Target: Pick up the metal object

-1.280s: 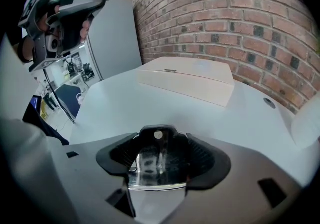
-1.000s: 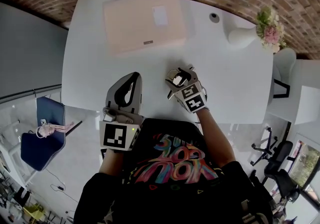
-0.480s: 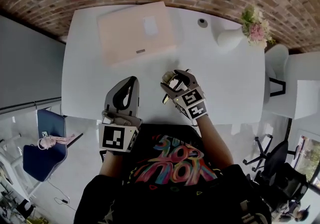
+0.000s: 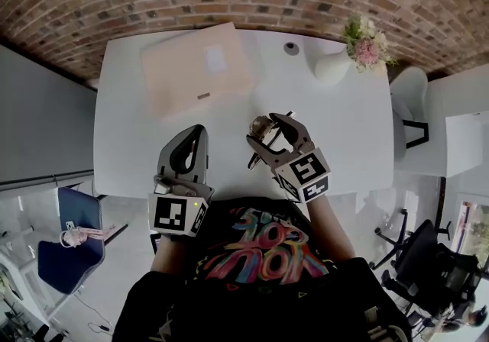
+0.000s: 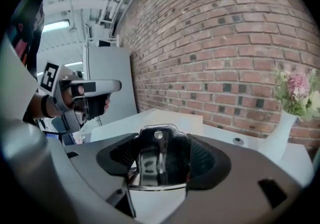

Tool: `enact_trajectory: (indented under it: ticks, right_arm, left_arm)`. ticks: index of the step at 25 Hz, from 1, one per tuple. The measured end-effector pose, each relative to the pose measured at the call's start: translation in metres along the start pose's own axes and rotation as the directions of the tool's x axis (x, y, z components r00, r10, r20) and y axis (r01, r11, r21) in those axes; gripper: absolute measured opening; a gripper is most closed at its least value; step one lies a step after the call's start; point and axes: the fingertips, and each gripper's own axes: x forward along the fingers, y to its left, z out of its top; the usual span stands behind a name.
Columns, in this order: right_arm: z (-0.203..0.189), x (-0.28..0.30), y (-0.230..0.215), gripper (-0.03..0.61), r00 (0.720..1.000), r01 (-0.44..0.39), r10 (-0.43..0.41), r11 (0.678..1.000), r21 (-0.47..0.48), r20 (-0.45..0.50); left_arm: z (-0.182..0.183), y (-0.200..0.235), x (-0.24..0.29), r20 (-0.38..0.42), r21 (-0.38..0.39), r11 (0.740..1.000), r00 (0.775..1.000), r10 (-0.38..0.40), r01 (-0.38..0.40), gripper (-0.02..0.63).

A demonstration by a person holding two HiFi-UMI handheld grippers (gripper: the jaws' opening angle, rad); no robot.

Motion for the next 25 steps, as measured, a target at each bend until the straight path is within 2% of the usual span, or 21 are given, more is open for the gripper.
enact_trajectory:
  ticks: [6,10,20,25]
  right_arm:
    - [0.035,-0.036,-0.006,0.316,0.992,0.019,-0.023,0.999,0.035,0.125]
    - [0.041,-0.055,-0.014,0.315,0.984,0.030,-0.043,0.997,0.075,0.171]
    - [0.041,-0.095,-0.034,0.314,0.966,0.085,-0.113,0.989,0.125,0.234]
    - [0.035,-0.099,-0.038,0.314,0.963,0.100,-0.130,0.986,0.134,0.235]
  left_arm:
    - [0.006,-0.006,0.004,0.007,0.006,1.000,1.000,-0.015,0.015,0.029]
    - [0.006,-0.009,0.006,0.008,0.005,1.000,1.000,-0.020,0.020,0.029]
    - [0.008,-0.015,0.008,0.007,0.005,1.000,1.000,-0.023,0.023,0.029]
    - [0.006,-0.015,0.004,0.005,0.001,1.000,1.000,-0.017,0.017,0.029]
